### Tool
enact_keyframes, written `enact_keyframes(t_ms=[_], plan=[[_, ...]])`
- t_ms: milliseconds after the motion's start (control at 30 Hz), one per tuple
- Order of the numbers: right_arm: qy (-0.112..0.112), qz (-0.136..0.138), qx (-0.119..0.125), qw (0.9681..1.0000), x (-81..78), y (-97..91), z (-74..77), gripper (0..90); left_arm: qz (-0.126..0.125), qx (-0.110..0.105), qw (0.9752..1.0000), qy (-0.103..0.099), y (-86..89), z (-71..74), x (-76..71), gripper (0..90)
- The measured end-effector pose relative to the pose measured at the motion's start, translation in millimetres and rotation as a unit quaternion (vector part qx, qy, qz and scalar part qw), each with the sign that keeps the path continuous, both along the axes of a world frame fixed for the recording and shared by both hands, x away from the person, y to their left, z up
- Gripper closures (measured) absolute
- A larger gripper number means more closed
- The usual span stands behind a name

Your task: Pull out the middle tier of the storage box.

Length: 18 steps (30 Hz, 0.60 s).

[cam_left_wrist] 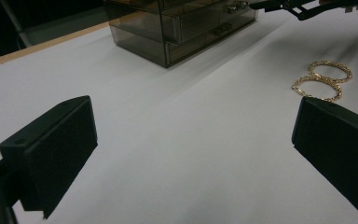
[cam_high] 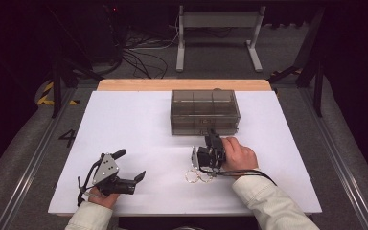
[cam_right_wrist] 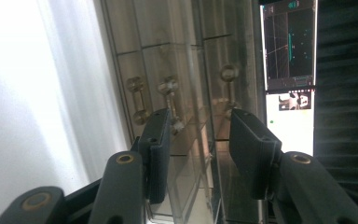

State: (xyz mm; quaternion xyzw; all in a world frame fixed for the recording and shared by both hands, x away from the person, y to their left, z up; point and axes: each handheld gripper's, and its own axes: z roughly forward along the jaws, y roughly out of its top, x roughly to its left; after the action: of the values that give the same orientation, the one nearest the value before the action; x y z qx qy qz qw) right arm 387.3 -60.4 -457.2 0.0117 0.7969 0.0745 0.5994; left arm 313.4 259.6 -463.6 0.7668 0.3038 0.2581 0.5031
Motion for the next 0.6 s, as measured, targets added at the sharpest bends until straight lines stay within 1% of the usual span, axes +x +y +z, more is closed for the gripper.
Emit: enact_keyframes(t_ms=[33,100,167,200,233,467,567,600], plan=[[0.000,0.000,0.000,1.0000,0.0,0.0,0.0,59.3,0.000,0.000,1.0000,0.000,0.0,0.0,0.0,0.7],[-0.001,0.002,0.011,0.9999,-2.5,-0.7,2.9,57.8,0.000,0.000,1.0000,0.000,0.0,0.0,0.0,0.7],[-0.003,0.009,0.016,0.9998,-4.8,-1.6,8.6,56.8,0.000,-0.001,1.0000,0.001,-0.2,-0.1,0.0,0.7],[-0.003,0.009,0.016,0.9998,-4.8,-1.6,8.6,56.8,0.000,-0.001,1.0000,0.001,-0.2,-0.1,0.0,0.7],[-0.005,0.009,0.021,0.9997,-6.4,-2.1,11.0,56.4,0.001,-0.001,1.0000,0.001,-0.2,-0.1,0.1,0.7],[-0.003,0.007,0.028,0.9996,-7.4,-4.3,13.4,55.6,0.001,-0.001,1.0000,0.001,-0.3,-0.1,0.0,0.7],[0.000,0.012,0.029,0.9995,-7.7,-5.0,15.6,53.8,0.001,-0.001,1.0000,0.001,-0.3,-0.1,0.0,0.7],[0.000,0.025,0.038,0.9989,-9.7,-6.2,18.4,53.0,0.001,-0.001,1.0000,0.001,-0.3,-0.1,0.0,0.7]])
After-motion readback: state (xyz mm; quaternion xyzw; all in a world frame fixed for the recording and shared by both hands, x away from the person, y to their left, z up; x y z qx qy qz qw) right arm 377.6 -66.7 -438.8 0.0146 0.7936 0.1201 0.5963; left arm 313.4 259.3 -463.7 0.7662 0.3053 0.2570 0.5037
